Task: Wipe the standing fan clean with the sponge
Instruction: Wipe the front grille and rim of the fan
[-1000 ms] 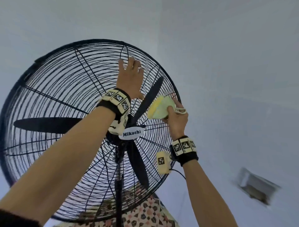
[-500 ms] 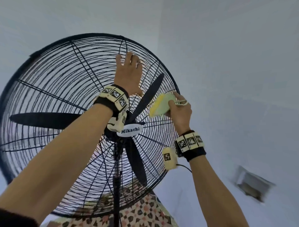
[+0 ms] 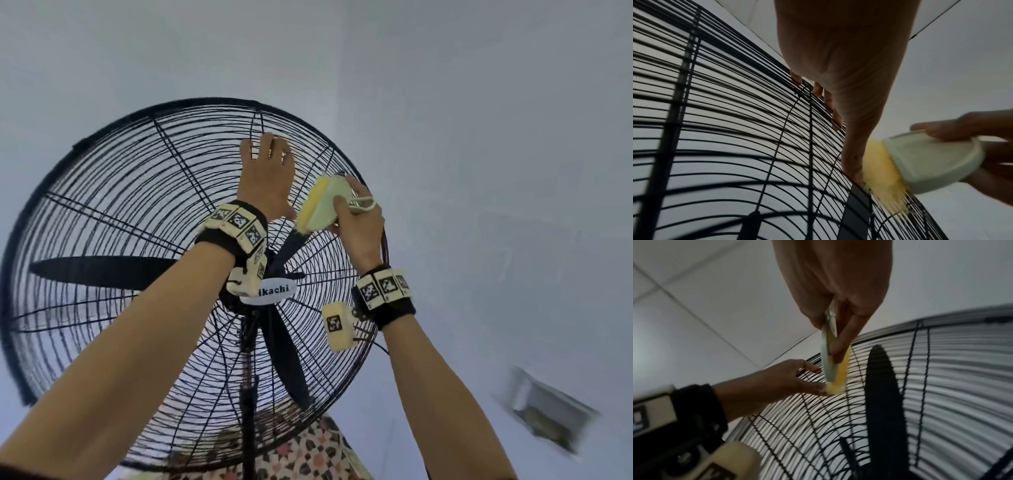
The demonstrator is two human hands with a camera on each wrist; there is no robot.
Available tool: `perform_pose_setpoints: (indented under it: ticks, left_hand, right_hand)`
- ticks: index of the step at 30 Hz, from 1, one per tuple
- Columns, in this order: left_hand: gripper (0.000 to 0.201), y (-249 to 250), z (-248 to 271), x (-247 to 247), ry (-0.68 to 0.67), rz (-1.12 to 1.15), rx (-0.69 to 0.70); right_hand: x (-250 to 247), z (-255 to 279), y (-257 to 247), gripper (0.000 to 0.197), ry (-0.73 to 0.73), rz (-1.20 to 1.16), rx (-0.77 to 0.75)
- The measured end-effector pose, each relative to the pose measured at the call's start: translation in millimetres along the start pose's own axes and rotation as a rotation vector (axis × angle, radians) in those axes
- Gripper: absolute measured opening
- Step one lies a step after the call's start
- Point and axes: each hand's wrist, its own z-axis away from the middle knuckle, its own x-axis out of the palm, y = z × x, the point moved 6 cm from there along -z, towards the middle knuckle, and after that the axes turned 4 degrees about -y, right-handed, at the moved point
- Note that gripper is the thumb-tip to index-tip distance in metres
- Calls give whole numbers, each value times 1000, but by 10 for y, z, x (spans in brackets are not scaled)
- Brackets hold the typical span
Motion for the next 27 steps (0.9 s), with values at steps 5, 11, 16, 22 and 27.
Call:
perform_pose_setpoints:
  ticks: [5, 11, 16, 22, 27]
  left_hand:
    - [116, -75, -15, 42, -38, 13, -27]
    - [117, 5, -8, 8, -16, 12, -34]
    - [110, -53, -5, 41, -34, 43, -44]
    - [89, -32, 60, -37, 93, 116, 40]
    - [89, -101, -157, -174, 129, 137, 83]
  right_hand:
    - [-200, 4, 117, 43, 70, 350, -15]
    - [-88, 16, -74, 37, -39, 121, -90]
    - [-211, 80, 27, 40, -29, 410, -63]
    - [-372, -75, -154, 35, 13, 416, -86]
    - [-303, -144, -111, 37, 7, 664, -39]
